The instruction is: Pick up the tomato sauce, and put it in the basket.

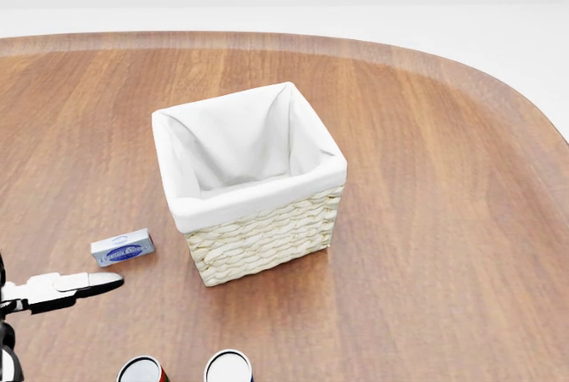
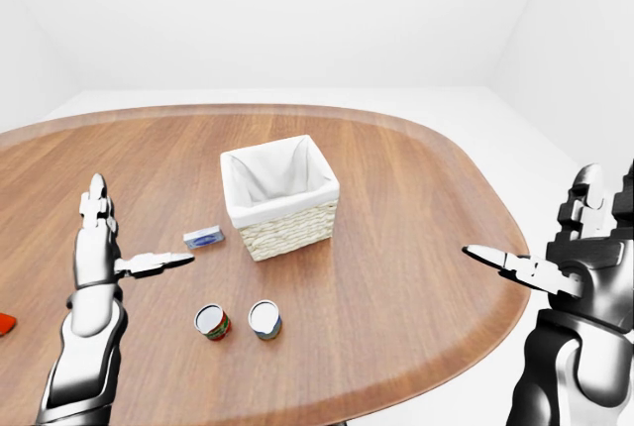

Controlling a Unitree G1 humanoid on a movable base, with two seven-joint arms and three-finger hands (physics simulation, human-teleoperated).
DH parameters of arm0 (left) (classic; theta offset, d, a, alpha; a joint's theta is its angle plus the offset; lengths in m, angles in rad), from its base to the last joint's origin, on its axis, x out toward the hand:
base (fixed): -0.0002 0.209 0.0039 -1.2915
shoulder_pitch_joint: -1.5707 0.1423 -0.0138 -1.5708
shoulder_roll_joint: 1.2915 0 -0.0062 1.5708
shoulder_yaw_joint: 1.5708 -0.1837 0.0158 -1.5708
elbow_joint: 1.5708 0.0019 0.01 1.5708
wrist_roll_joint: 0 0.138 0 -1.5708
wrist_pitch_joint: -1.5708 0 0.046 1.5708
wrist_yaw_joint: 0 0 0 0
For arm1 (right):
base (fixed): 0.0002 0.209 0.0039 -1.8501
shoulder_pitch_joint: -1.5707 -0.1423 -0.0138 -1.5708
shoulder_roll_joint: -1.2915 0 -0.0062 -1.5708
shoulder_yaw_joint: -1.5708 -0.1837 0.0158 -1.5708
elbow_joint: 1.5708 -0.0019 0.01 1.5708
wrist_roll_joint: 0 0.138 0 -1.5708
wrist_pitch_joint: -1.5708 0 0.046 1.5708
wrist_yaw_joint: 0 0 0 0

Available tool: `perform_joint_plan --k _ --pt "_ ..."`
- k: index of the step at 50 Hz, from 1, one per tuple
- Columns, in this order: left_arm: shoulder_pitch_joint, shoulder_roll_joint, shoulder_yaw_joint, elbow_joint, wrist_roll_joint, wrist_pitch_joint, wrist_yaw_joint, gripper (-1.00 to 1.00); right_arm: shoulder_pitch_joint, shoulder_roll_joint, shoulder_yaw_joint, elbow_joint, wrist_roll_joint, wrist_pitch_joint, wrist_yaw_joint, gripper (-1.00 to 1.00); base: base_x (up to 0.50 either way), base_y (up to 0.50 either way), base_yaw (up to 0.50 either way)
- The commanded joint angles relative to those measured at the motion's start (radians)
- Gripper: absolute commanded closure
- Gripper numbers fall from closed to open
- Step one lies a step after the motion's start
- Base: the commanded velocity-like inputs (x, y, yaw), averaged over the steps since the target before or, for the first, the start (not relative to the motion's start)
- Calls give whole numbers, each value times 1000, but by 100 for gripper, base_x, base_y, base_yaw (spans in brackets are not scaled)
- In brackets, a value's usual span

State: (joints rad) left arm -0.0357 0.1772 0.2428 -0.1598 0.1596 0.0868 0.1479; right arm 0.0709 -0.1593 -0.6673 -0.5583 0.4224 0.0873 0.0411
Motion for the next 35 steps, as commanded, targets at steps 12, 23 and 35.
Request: perform_joint_plan --k 12,23,35 --pt "166 -61 -153 -13 637 -49 -299 -100 5 7 10 11 -7 0 4 -100 0 0 0" --pt "192 -57 -186 134 742 -52 -338 -100 3 6 17 20 -13 0 4 -100 0 0 0" --pt "209 -47 -218 224 783 -95 -342 -100 3 8 23 22 -19 0 7 -100 0 0 0"
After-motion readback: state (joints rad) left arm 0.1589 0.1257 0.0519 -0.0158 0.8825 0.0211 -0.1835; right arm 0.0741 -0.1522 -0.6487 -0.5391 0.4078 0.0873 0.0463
